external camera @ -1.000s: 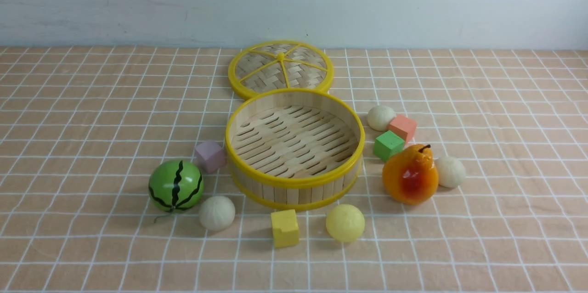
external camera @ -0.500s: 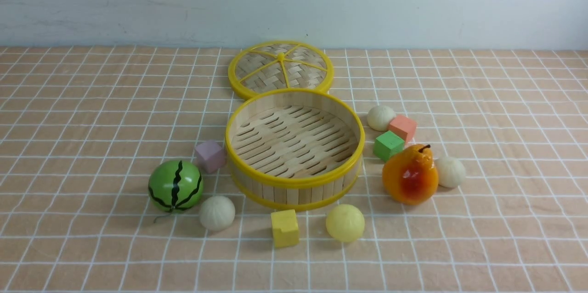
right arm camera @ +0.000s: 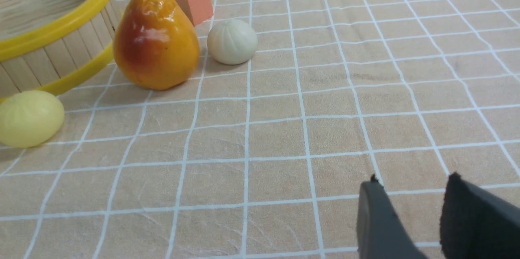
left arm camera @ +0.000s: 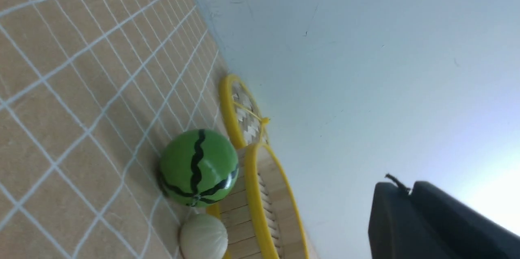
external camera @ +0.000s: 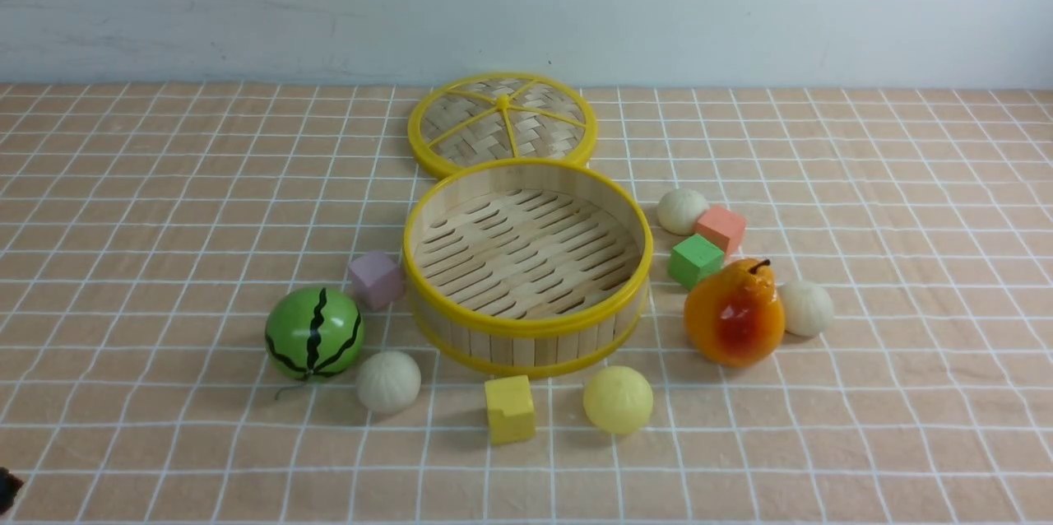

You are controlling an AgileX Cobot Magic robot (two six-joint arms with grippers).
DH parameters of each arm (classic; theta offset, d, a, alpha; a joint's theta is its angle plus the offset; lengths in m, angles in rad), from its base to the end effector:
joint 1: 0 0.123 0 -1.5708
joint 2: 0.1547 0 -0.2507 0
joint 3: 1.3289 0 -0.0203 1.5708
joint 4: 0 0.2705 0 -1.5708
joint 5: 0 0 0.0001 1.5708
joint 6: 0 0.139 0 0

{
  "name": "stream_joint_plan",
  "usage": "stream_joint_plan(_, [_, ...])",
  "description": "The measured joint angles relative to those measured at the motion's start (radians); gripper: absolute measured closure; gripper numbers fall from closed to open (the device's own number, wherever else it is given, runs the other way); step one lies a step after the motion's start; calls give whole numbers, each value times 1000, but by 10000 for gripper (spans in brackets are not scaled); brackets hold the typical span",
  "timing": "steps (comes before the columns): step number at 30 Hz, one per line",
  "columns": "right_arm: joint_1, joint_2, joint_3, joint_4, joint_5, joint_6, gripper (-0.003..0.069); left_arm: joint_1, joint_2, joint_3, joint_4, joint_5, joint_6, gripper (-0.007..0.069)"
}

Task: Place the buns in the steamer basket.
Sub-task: Use the left arm to grab a steamed stuffed bun

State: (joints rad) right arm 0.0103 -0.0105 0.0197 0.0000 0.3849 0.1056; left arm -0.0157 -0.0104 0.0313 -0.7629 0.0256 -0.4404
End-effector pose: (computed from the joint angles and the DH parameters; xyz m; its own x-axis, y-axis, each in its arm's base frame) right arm 0.1525 0.0016 0.1583 -0.3015 0.1023 -0.9480 0.0216 0.9947 0.1005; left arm 0.1592 -0.0050 0.2038 -0.0140 -0.9329 -0.3598 0.0566 0.3585 -0.9318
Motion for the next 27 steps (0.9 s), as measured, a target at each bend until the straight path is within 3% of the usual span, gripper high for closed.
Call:
stream_joint_plan(4, [0,0,0,0,0,0,420,0,0,-15,-9,17,64,570])
stream_joint_plan(10, [0,0,0,0,0,0,420,0,76,-294,38,272,331,570])
stream_joint_plan(12, [0,0,0,0,0,0,420,0,141,-346,66,355,368,570])
stream_joint_plan(15, [0,0,0,0,0,0,420,0,401,-523,162,642,404,570])
stream_joint_plan(18, [0,0,0,0,0,0,420,0,660,-666,276,835,420,570])
stream_joint_plan(24, [0,0,0,0,0,0,420,-14,1058,-837,418,890,433,600])
stream_joint_plan(25, [0,0,0,0,0,0,420,-48,1165,-876,434,891,440,636])
stream_joint_plan(27, [0,0,0,0,0,0,420,-162,1280,-940,450,882,457,638])
